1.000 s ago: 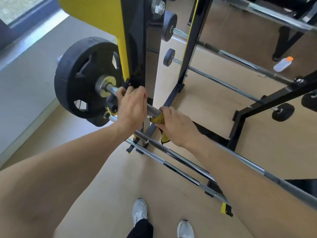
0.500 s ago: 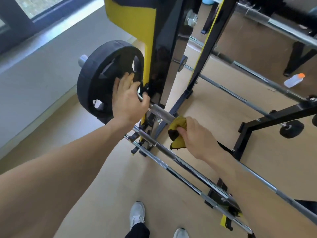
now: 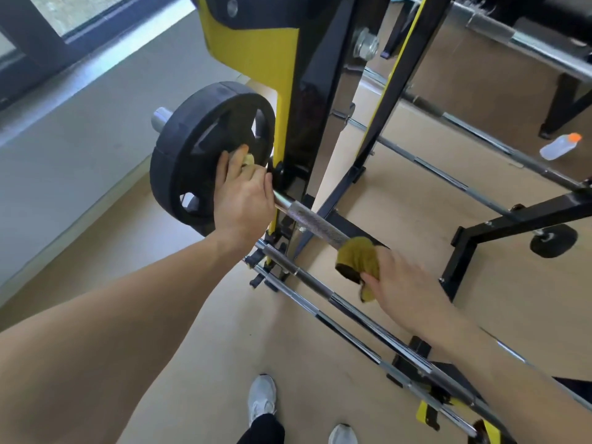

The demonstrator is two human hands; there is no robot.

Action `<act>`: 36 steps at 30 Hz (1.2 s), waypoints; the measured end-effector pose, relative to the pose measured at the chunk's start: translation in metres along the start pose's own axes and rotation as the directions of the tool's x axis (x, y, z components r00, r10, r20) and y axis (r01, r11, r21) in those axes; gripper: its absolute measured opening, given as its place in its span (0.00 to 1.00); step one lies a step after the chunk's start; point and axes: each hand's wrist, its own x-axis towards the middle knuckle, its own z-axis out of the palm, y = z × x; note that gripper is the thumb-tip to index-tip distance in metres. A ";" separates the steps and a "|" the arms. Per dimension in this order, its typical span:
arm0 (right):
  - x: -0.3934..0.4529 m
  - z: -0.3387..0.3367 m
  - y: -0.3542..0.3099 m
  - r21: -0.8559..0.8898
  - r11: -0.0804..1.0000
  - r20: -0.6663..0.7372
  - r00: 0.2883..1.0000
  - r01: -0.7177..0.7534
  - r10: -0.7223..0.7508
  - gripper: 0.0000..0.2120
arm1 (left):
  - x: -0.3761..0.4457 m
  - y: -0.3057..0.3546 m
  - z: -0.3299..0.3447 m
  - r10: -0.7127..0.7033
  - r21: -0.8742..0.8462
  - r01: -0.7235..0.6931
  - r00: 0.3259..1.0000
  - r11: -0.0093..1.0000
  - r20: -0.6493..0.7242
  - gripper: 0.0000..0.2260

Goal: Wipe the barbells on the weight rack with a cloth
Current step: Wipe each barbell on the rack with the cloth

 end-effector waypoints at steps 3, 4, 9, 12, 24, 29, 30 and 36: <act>0.003 0.003 0.004 -0.067 0.998 -0.036 0.999 0.020 -0.022 0.26 | 0.000 0.002 0.000 -0.023 0.015 0.023 1.000 1.000 -0.004 0.19; 0.015 -0.001 -0.005 -0.018 0.998 -0.049 0.997 0.053 -0.053 0.26 | 0.000 0.003 0.000 -0.023 0.017 0.023 1.000 1.000 -0.006 0.19; 0.082 -0.028 -0.074 0.165 0.964 -0.204 0.964 0.207 -0.172 0.24 | 0.001 0.001 0.004 0.011 0.066 -0.007 0.998 0.998 -0.062 0.19; 0.083 -0.028 -0.083 0.130 0.973 -0.232 0.960 0.189 -0.156 0.24 | 0.000 0.001 0.005 0.025 0.069 -0.018 0.995 0.997 -0.100 0.19; 0.007 -0.026 0.004 0.135 0.990 0.091 0.994 0.040 -0.052 0.36 | 0.001 -0.002 0.005 0.017 0.085 -0.013 0.999 0.996 -0.042 0.20; 0.012 -0.067 0.007 0.394 0.913 -0.176 0.966 -0.105 0.188 0.14 | 0.000 -0.001 0.004 0.009 0.076 -0.006 0.999 0.997 -0.041 0.19; 0.014 -0.075 0.006 0.489 0.868 -0.245 0.942 -0.085 0.230 0.12 | 0.000 -0.001 0.003 0.008 0.074 -0.004 0.999 0.997 -0.042 0.19; 0.019 -0.082 -0.013 0.734 0.679 -0.382 0.845 0.030 0.375 0.19 | -0.001 0.000 0.002 0.001 0.079 0.003 0.999 0.997 -0.049 0.19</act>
